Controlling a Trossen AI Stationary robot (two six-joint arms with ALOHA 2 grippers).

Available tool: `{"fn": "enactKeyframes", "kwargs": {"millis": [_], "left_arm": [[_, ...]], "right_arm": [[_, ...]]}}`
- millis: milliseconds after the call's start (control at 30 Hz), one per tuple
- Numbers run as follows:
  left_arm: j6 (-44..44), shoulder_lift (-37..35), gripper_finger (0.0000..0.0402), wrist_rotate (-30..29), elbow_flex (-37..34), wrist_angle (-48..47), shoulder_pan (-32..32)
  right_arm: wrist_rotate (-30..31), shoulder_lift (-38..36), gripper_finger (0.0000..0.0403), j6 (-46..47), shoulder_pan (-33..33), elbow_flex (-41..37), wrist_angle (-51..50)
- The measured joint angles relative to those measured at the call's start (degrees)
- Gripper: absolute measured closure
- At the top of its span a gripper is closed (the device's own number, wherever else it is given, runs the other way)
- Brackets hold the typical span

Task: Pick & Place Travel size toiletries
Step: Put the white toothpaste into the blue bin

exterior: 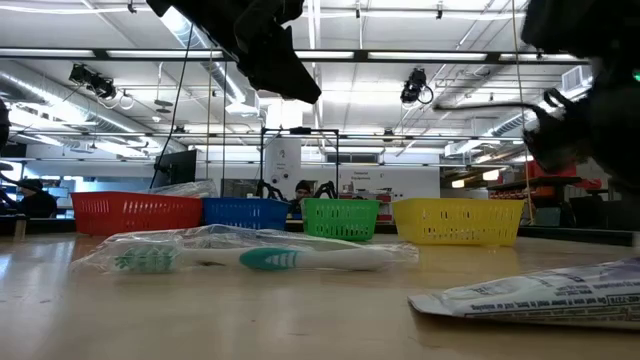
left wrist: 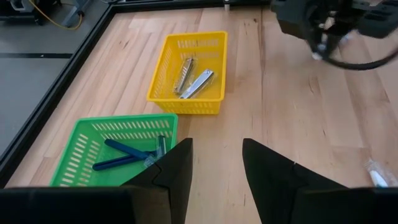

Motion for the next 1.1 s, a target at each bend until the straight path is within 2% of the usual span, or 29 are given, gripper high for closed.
{"fn": "enactKeyframes", "kwargs": {"millis": [133, 300, 433, 600, 667, 867, 1100], "left_arm": [[0.0, 0.0, 0.0254, 0.0, 0.0, 0.7, 0.0], [-2.2, 0.0, 0.0254, -0.1, 0.0, 2.0, 0.0], [-5.7, 0.0, 0.0254, -0.2, 0.0, 2.1, 0.0], [-9.3, 0.0, 0.0254, -0.4, 0.0, 3.2, 0.0], [-10.3, 0.0, 0.0254, -1.9, 0.0, 4.6, 0.0], [-10.7, 0.1, 0.0254, -5.5, 0.0, 8.9, 0.2], [-11.2, 4.9, 0.0254, -8.4, -0.1, 17.3, 0.6]], "right_arm": [[1.8, -2.0, 0.0305, -5.0, -1.5, 2.4, 3.3], [9.9, -5.1, 0.0304, -18.4, -4.9, 5.1, 12.7], [22.1, -7.2, 0.0304, -25.9, -8.4, 6.6, 14.5], [43.7, -8.0, 0.0304, -27.1, -12.4, 6.6, 21.3], [48.5, -8.1, 0.0304, -27.1, -14.0, 6.6, 26.4], [49.3, -8.1, 0.0303, -29.8, -18.2, 6.6, 39.5], [49.2, -8.1, 0.0302, -33.0, -20.6, 6.6, 46.1]]}}
